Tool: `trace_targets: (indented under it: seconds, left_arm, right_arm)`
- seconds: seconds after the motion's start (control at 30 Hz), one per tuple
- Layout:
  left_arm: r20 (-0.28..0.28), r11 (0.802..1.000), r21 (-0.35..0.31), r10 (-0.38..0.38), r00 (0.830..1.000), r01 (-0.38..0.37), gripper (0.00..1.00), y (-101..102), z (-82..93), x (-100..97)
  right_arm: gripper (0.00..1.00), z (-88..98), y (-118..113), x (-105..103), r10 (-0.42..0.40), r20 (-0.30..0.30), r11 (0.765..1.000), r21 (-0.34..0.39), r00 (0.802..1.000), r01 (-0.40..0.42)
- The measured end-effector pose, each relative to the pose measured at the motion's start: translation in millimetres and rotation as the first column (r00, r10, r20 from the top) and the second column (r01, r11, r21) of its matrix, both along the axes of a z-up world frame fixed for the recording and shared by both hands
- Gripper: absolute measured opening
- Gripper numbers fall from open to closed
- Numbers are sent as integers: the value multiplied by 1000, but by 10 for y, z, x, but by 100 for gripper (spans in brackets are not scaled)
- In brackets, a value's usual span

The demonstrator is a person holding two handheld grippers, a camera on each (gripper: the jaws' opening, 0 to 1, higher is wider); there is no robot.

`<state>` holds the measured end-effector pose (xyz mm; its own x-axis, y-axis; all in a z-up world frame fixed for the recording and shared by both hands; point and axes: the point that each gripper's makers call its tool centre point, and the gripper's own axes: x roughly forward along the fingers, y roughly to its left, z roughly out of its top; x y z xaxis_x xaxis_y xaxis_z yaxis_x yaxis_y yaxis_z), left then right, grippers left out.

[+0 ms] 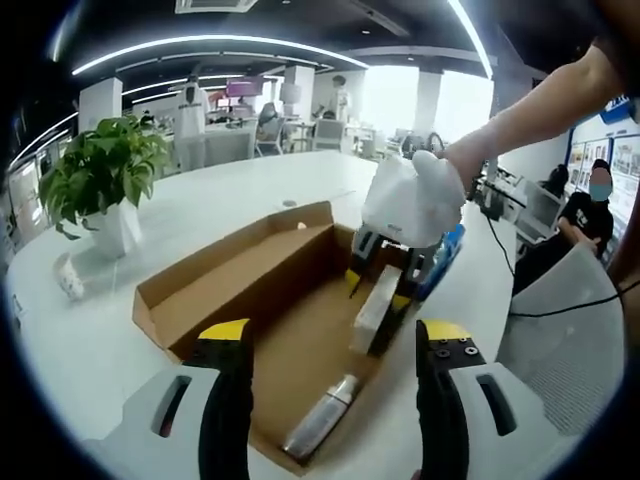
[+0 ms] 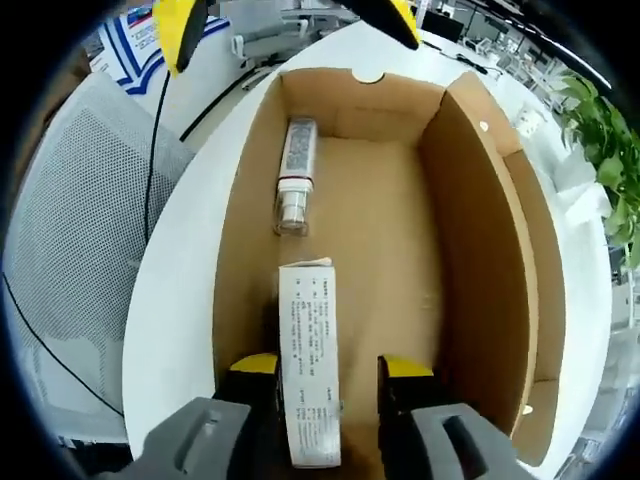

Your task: Operate the shoe box by opening the lid, removing the specified soft item, and placing it in the target area until the item is outside and the box remains undamaged.

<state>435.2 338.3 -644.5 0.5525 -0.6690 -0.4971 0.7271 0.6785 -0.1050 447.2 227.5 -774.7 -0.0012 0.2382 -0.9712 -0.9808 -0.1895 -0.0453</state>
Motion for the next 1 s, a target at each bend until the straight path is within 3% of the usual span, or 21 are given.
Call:
trace_targets:
  seconds: [0.17,0.47,0.63,1.0]
  left_arm:
    - [-3,1000,-1,5,1000,-5,66,7,6,-27]
    - [-5,1000,13,-4,1000,4,66,2,-4,-56]
    - [-4,1000,6,2,1000,-2,66,23,42,-54]
    - [-2,1000,5,3,1000,-3,66,66,44,-43]
  right_arm:
    - [17,27,-18,-55,-16,-34,1000,10,999,16]
    - [17,50,-9,-102,-72,-47,996,46,996,74]
    - [17,142,35,-45,-143,-55,984,94,988,148]
    - [17,360,0,48,-185,-35,971,147,982,188]
